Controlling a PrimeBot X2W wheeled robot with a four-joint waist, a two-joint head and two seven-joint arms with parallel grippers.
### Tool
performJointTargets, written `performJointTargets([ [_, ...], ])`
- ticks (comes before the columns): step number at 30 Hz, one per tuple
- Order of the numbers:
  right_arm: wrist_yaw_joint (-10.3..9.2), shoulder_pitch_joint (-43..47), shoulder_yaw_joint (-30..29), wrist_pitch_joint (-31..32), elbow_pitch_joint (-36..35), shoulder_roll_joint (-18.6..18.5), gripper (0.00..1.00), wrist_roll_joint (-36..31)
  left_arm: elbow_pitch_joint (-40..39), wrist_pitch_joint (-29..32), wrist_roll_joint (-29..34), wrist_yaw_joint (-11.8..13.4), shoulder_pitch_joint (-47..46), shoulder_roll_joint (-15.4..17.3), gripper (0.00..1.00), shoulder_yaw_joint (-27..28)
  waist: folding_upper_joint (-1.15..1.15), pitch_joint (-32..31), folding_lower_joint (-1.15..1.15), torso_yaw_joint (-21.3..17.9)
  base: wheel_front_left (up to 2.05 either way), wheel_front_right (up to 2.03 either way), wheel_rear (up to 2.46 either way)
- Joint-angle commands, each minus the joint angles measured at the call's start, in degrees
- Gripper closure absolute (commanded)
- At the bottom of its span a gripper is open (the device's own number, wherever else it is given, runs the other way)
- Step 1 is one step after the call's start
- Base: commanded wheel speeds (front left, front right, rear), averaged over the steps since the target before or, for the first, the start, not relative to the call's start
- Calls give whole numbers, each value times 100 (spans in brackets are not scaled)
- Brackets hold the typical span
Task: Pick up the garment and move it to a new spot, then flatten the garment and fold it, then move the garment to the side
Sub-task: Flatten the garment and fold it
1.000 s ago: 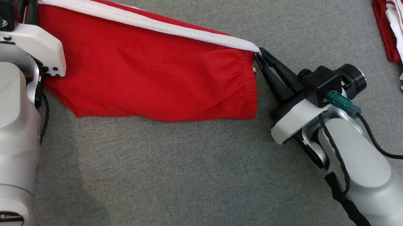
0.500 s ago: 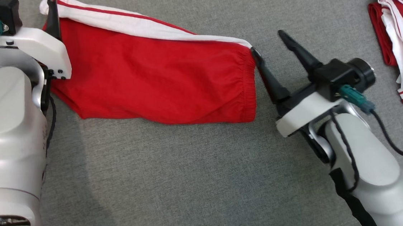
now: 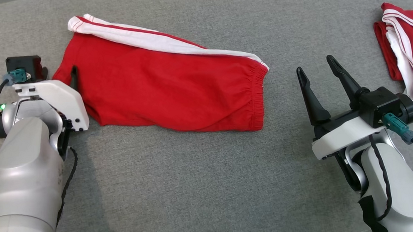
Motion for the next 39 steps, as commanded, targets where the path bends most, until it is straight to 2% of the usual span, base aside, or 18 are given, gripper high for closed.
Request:
performJointTargets([
  [1,-2,49,-22,3,-26,-30,0,27,29,69,-17,40,76,92,0,0,0,13,0,-38,0,0,0],
  [4,-2,66,-18,4,-31,-31,0,52,79,244,-72,61,206,153,0,21,0,17,0,-109,0,0,0],
  [5,-2,77,-29,4,-34,-30,0,66,92,302,-89,55,263,140,53,19,0,8,0,-125,0,0,0],
  [6,-2,88,-36,4,-28,-30,0,71,104,333,-119,48,312,116,100,32,0,-11,0,-137,0,0,0],
  [10,-2,163,-92,4,32,-31,0,93,132,306,-161,-9,523,106,100,-3,0,-192,0,-149,0,0,0],
  [16,-2,439,-161,4,232,-31,0,82,100,-309,-280,-66,946,-32,100,18,0,-785,0,-49,0,0,0],
  [24,-2,955,-83,4,504,-30,0,110,50,-784,-511,18,1867,-265,100,147,0,-1539,0,142,0,0,0],
  [28,-2,1244,-104,4,573,-32,0,132,-212,-864,-565,131,2381,-345,100,183,0,-1799,0,229,0,0,0],
  [33,-2,1421,-148,4,572,-31,0,127,-1027,-870,-549,291,3034,-364,100,284,0,-1860,0,312,0,0,0],
  [34,-2,1441,-157,4,561,-31,0,116,-1263,-871,-513,336,3140,-351,52,303,0,-1852,0,332,0,0,0],
  [35,-2,1451,-159,4,556,-31,0,112,-1457,-871,-497,370,3259,-355,0,328,0,-1845,0,353,0,0,0],
  [39,-2,1366,-120,4,542,-28,0,155,-2115,-872,-418,472,3671,-412,0,418,0,-1776,0,499,0,0,0],
])
